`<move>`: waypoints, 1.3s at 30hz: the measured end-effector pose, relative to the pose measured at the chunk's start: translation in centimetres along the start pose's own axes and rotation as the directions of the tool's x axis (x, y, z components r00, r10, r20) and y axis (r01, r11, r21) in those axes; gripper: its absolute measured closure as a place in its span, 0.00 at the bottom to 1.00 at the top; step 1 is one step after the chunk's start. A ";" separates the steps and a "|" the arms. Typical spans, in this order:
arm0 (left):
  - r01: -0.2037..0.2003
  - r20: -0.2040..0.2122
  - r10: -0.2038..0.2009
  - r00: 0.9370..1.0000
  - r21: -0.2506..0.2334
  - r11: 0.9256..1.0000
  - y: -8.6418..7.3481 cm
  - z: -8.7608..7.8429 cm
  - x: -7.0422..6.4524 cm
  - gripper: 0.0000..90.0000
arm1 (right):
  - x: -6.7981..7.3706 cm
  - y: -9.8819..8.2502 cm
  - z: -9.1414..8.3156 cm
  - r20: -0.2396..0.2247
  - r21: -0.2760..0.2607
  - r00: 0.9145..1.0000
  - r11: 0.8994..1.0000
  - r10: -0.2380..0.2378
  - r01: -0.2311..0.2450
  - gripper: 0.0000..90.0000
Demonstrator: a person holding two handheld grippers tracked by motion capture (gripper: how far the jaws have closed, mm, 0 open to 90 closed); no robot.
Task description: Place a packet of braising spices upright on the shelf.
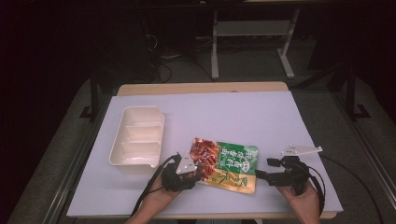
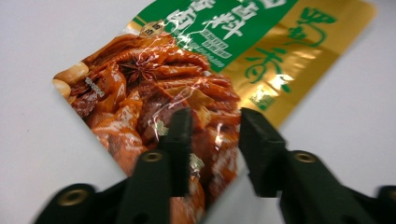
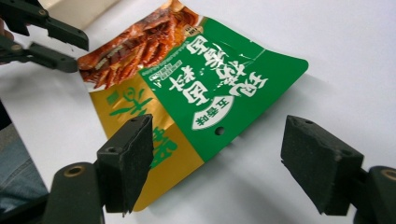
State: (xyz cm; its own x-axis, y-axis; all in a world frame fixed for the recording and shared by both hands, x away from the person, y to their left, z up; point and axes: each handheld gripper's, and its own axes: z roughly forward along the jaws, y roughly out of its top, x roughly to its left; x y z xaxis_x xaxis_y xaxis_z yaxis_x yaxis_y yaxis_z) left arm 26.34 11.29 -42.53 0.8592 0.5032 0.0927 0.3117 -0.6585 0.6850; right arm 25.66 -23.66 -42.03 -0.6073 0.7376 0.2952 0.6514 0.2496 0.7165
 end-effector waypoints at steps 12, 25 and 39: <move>0.028 -0.023 -0.026 0.999 0.120 0.992 0.7 2.1 0.4 0.95 | -0.9 0.0 2.5 -0.008 0.082 0.997 0.994 0.073 -0.072 0.33; 0.030 -0.015 -0.029 0.999 0.112 0.993 0.7 2.3 0.3 0.93 | 0.4 0.2 5.1 -0.166 0.148 0.983 0.988 0.074 -0.050 0.57; 0.036 0.022 -0.038 0.999 0.092 0.995 0.9 2.5 0.5 0.81 | 0.8 1.0 6.4 -0.163 0.184 0.982 0.981 0.099 -0.068 0.92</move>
State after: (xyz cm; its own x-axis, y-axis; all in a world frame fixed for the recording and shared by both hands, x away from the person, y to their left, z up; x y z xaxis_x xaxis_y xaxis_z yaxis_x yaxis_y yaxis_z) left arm 28.08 9.58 -43.71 0.8554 0.5155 0.0509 0.3783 -0.6888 0.6184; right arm 28.74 -18.74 -45.12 -0.6057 0.6465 0.4639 0.7640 0.3097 0.5660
